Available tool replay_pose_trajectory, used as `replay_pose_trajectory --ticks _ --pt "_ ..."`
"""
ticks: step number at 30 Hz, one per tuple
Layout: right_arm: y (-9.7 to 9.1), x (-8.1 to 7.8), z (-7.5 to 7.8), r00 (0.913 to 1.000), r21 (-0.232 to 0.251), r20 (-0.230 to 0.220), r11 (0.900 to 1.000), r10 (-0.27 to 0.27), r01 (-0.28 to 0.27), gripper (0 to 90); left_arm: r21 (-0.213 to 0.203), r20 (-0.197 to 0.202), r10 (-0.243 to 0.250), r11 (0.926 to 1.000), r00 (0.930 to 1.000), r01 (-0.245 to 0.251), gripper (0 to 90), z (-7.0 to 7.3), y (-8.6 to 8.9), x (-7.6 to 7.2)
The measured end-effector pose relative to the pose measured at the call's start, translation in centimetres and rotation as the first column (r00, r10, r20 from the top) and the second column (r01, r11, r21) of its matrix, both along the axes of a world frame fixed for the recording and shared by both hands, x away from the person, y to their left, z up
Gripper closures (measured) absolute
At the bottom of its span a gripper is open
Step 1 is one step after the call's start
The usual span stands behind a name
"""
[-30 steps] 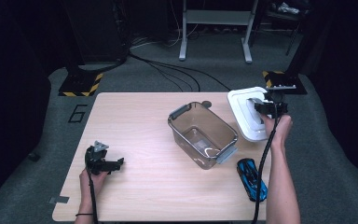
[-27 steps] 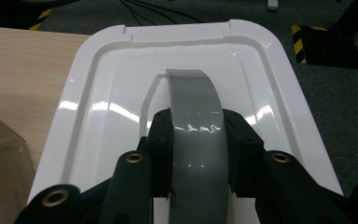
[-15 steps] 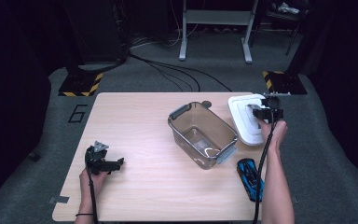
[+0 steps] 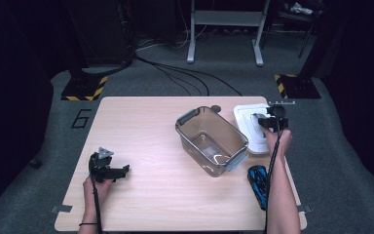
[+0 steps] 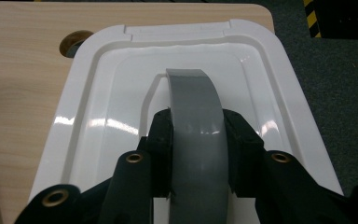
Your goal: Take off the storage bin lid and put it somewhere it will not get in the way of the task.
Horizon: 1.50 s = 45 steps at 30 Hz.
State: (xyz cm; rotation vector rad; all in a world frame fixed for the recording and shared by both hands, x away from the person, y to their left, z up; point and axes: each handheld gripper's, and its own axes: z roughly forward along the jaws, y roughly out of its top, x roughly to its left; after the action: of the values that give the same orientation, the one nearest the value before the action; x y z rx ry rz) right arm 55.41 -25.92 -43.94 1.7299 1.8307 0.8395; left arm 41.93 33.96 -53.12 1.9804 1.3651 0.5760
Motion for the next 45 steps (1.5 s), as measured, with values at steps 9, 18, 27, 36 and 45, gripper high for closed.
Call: replay_pose_trajectory --ticks 9,18,27,36,45 --pt "0.5 0.7 -1.8 0.9996 0.012 -0.029 0.9999 0.003 -0.003 66.7 -0.001 0.001 0.001 1.0000 1.0000 -0.001 1.0 0.0 0.0 0.0" --pt "1.2 1.3 -2.9 0.9983 0.007 -0.057 0.9999 0.012 -0.011 66.7 -0.001 0.000 0.001 1.0000 1.0000 -0.001 1.0 0.0 0.0 0.0" --pt "1.6 1.9 -4.0 0.9950 -0.002 -0.096 0.9996 0.027 -0.027 66.5 -0.001 0.001 0.001 1.0000 1.0000 -0.001 1.0 0.0 0.0 0.0" --pt "1.4 1.9 -4.6 0.9933 0.021 -0.107 0.9990 0.043 -0.041 64.5 -0.001 0.001 0.001 1.0000 1.0000 -0.001 1.0 0.0 0.0 0.0" --pt "0.9 1.0 -3.5 0.9946 0.061 -0.096 0.9976 0.040 -0.035 35.2 -0.002 0.001 0.003 1.0000 1.0000 -0.003 1.0 0.0 0.0 0.0"
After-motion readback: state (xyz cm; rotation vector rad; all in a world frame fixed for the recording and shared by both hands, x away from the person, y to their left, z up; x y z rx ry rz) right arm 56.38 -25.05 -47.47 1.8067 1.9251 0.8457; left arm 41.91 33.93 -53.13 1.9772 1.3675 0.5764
